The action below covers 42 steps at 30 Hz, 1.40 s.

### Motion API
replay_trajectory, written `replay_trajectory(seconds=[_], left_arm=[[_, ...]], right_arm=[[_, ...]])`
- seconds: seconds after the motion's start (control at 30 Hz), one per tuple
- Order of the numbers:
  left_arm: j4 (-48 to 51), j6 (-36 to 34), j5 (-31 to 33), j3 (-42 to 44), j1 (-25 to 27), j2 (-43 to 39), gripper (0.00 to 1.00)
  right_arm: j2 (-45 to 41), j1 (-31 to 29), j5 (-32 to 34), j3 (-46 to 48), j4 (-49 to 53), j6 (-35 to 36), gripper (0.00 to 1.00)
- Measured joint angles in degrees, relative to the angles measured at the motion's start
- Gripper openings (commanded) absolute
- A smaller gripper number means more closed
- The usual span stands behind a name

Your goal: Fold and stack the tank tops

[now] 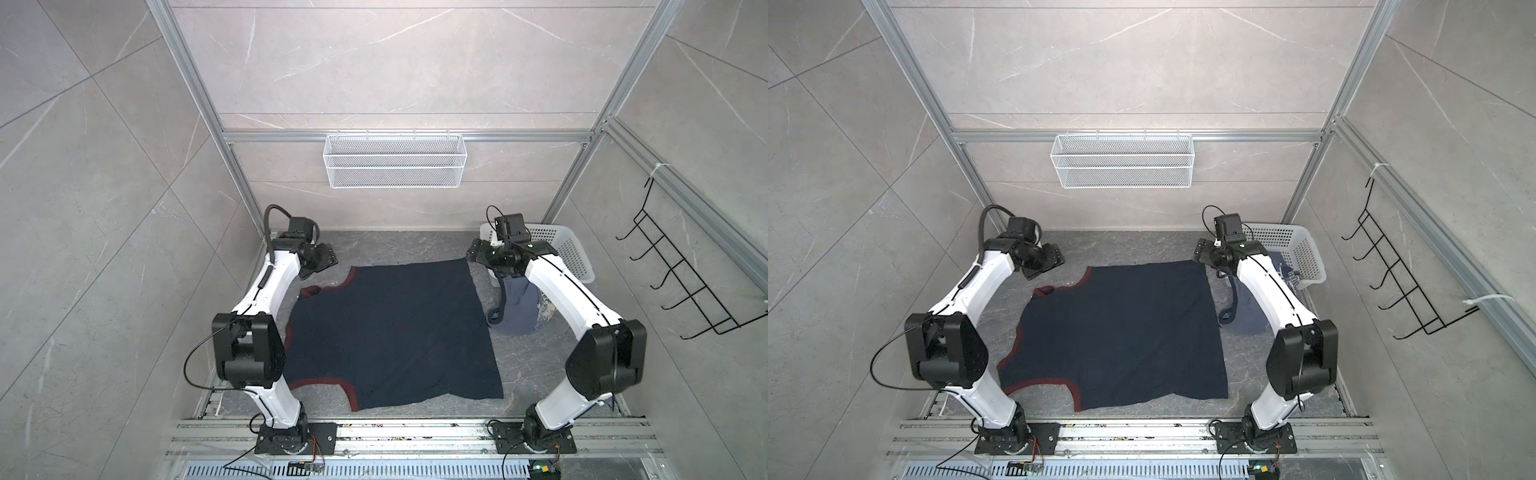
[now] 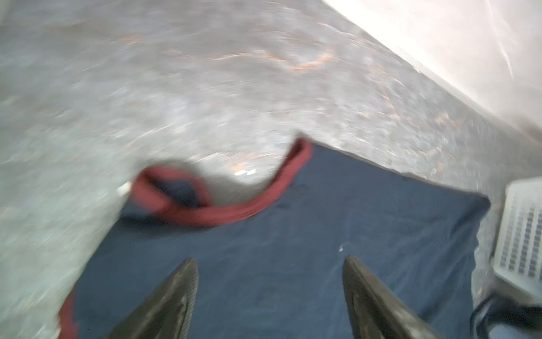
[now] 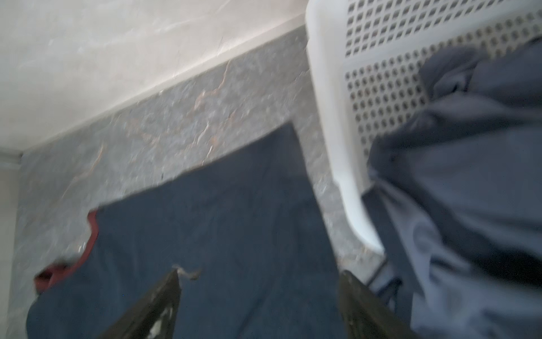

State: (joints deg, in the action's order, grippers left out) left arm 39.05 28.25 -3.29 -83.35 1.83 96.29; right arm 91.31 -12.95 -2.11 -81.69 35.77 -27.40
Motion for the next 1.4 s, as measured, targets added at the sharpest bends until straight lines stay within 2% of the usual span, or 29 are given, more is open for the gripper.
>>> replay_trajectory(seconds=[0.2,0.43,0.67,0.93,1.2,1.4], left_arm=[[-4.46,2.21,-2.47,7.87,-8.39,2.84,0.71],[-8.63,2.86,-7.96,6.93,-8.22,9.88,0.67],[-9.90,3.48,-9.01,4.15,-7.98,14.99,0.67],[-9.27,4.55,-5.95,1.44,-8.50,19.80,0.68],[-10.16,4.98,-5.22,-2.82,-12.31,23.10,0.68],[-8.59,4.55,-2.75,-10.67,-15.08,27.71,0.68]], right_arm=[[-6.56,-6.78,-3.48,11.85,-1.05,-0.28,0.84],[-6.82,-8.70,-5.49,19.58,-3.04,-1.05,0.84],[-5.92,-9.07,-6.75,21.00,-5.40,-1.20,0.84],[-2.36,-9.05,-4.22,21.00,-6.03,-2.89,0.85],[4.09,-7.85,-1.14,22.91,-6.05,-5.05,0.85],[7.34,-7.80,0.28,24.06,-6.49,-5.88,0.85]])
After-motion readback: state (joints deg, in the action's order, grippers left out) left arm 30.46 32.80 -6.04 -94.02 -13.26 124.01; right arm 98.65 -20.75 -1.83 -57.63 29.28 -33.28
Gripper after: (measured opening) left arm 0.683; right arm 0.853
